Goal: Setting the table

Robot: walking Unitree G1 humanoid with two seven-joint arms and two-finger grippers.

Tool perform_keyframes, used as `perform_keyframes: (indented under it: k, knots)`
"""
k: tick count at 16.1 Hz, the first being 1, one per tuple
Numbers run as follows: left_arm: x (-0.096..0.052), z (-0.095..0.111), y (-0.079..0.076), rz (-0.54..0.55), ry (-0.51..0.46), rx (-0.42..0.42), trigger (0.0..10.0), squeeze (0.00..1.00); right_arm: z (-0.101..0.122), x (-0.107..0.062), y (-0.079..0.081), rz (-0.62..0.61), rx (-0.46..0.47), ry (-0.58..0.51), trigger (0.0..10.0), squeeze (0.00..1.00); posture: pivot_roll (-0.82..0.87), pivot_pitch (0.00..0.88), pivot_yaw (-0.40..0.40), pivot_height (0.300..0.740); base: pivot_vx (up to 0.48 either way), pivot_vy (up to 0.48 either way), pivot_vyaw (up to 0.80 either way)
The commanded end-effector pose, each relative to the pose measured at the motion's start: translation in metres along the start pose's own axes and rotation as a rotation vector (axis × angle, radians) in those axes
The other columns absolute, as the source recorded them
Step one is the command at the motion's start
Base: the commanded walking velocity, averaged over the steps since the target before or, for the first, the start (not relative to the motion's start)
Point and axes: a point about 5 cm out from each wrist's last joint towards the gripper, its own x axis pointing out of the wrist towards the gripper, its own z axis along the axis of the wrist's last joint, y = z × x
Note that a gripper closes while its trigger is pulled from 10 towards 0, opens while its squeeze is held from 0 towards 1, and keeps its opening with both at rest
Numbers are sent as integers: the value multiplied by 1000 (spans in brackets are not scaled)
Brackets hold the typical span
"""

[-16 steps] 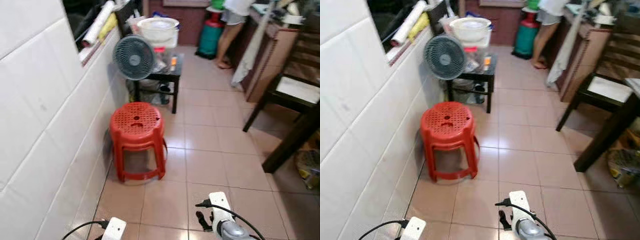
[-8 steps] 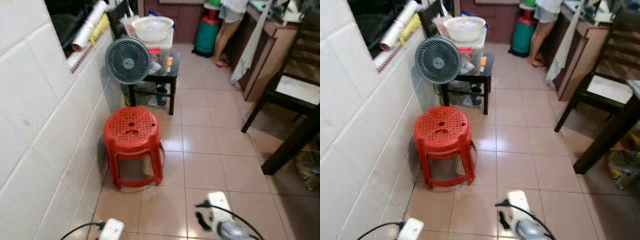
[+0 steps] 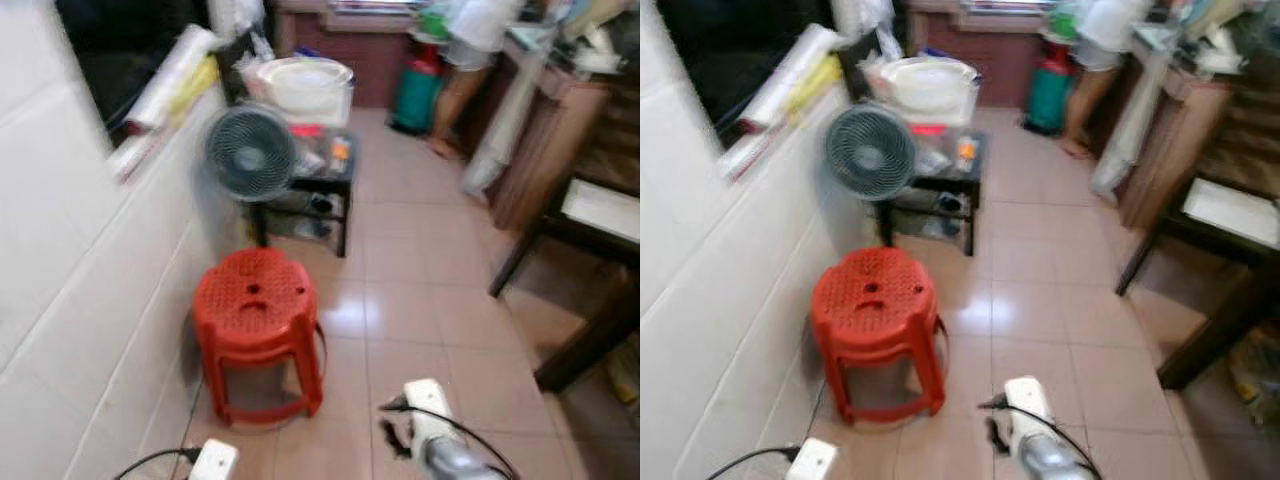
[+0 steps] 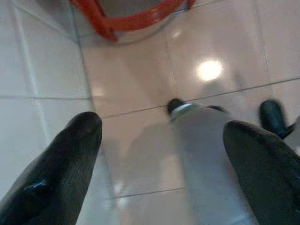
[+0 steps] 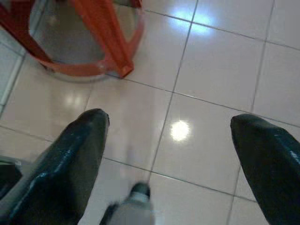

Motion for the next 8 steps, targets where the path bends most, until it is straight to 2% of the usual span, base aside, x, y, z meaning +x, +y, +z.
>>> perform_keyframes:
  k: [1, 3, 6, 8]
  knots:
    - [0, -1, -5, -2, 10, -11, 10000, 0, -4, -2, -14, -31, -5, 13, 10000, 0, -102, 0, -12, 740, 0, 0, 0]
    - [0, -3, -4, 9, 21, -59, 10000, 0, -3, -2, -14, -22, -45, 10, 10000, 0, -96, 0, -19, 740, 0, 0, 0]
    - [-1, -6, 0, 28, 24, -87, 10000, 0, 0, -1, -13, -11, -53, 13, 10000, 0, -60, 0, -43, 740, 0, 0, 581]
    - [-1, -8, 1, 36, 28, -94, 10000, 0, 4, 0, -13, -7, -59, 10, 10000, 0, -47, 0, -50, 740, 0, 0, 0]
